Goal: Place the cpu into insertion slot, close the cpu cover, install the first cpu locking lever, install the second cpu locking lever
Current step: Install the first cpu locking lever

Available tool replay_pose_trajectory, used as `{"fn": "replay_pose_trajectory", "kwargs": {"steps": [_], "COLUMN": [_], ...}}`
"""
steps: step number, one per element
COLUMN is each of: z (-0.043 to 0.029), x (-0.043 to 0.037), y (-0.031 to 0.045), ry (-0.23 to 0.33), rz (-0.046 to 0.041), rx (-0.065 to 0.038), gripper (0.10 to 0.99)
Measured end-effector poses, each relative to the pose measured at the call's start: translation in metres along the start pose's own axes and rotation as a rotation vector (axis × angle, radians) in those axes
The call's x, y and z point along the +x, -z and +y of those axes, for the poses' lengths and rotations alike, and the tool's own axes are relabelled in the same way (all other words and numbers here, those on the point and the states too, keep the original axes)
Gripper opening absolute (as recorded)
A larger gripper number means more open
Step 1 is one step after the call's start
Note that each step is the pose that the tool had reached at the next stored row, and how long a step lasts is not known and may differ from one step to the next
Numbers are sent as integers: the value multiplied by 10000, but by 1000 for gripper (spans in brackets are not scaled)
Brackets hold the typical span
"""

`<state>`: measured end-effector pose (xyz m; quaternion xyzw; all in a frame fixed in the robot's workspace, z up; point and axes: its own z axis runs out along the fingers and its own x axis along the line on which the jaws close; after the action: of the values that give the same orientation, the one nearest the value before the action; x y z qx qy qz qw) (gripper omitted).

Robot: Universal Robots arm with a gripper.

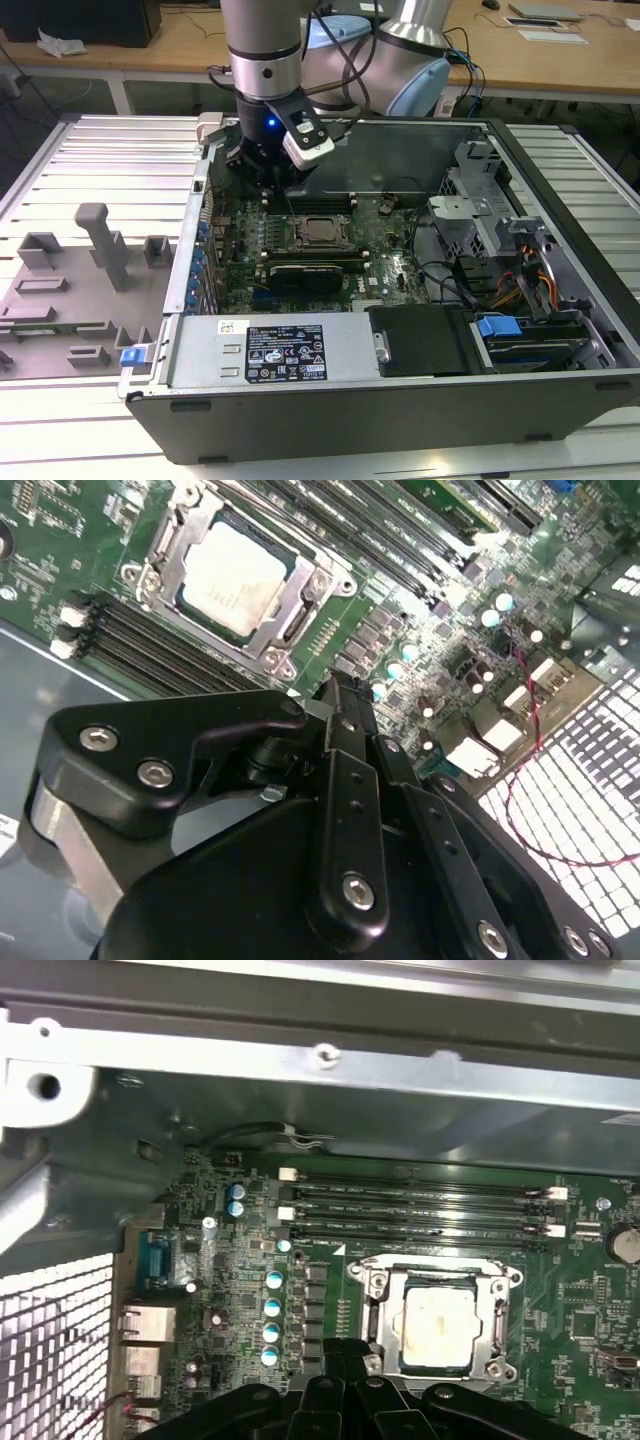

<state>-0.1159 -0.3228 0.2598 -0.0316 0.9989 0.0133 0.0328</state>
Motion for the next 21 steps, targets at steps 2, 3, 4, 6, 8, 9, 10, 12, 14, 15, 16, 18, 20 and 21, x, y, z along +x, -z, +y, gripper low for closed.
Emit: {"fn": "replay_pose_trajectory", "kwargs": {"steps": [2, 3, 4, 6, 8, 9, 10, 12, 14, 15, 16, 18, 20, 21], "z": [1, 2, 3, 3, 3, 4, 4, 4, 4, 4, 2, -3, -10, -13], "x": [22, 31, 39, 49, 56, 57, 60, 63, 62, 51, 34, -53, -157, -196], "y": [0, 0, 0, 0, 0, -1, -1, -1, -3, -5, -6, -12, -20, -23], "ry": [-8, -12, -19, -45, -78, -89, -106, -130, -145, -144, -145, -148, -150, -152], "rz": [-8, -14, -22, -45, -77, -89, -106, -128, -142, -143, -138, -117, -90, -82], "rx": [-122, -211, -336, -683, -1203, -1382, -1634, -1993, -2218, -2219, -2220, -2220, -2220, -2220], "gripper": [106, 106, 106, 106, 106, 106, 106, 106, 106, 106, 106, 106, 106, 106]}}
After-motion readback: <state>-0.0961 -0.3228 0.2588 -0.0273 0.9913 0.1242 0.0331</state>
